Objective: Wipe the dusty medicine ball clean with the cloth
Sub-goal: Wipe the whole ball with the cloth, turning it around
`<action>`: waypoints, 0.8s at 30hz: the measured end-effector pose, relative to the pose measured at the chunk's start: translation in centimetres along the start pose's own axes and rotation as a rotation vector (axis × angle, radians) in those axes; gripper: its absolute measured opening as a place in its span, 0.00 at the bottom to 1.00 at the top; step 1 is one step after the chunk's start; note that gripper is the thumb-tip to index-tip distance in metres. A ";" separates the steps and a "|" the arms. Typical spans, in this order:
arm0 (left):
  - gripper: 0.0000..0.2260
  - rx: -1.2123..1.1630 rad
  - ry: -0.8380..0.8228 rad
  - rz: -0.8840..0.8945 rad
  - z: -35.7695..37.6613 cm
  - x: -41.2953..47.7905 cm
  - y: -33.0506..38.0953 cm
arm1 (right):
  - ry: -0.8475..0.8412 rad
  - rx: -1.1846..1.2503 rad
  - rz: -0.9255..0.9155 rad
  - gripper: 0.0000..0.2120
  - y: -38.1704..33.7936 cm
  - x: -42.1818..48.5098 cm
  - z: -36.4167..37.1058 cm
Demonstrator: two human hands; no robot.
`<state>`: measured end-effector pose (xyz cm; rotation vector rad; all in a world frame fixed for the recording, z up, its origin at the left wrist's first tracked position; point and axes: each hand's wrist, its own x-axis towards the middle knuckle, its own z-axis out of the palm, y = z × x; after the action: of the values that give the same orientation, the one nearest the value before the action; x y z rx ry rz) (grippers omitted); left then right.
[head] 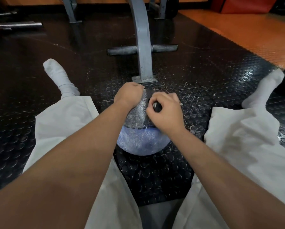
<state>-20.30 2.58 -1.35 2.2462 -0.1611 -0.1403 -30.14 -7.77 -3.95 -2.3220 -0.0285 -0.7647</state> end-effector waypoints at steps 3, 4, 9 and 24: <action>0.14 -0.010 -0.017 0.007 -0.1 0.2 0.0 | 0.033 0.038 -0.161 0.03 0.2 -2.2 -0.6; 0.14 -0.003 -0.019 0.014 0.0 0.2 -0.1 | 0.022 0.043 -0.197 0.04 0.5 -2.3 -0.9; 0.16 0.048 -0.002 0.061 0.2 -0.1 -0.5 | -0.062 0.114 0.009 0.04 1.5 1.1 -1.2; 0.13 0.043 0.039 -0.024 0.0 -0.5 0.7 | -0.086 0.000 -0.084 0.03 0.5 -2.0 -1.2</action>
<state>-20.84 2.23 -0.80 2.2928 -0.1172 -0.1068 -32.30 -8.50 -4.64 -2.3651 -0.1650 -0.7048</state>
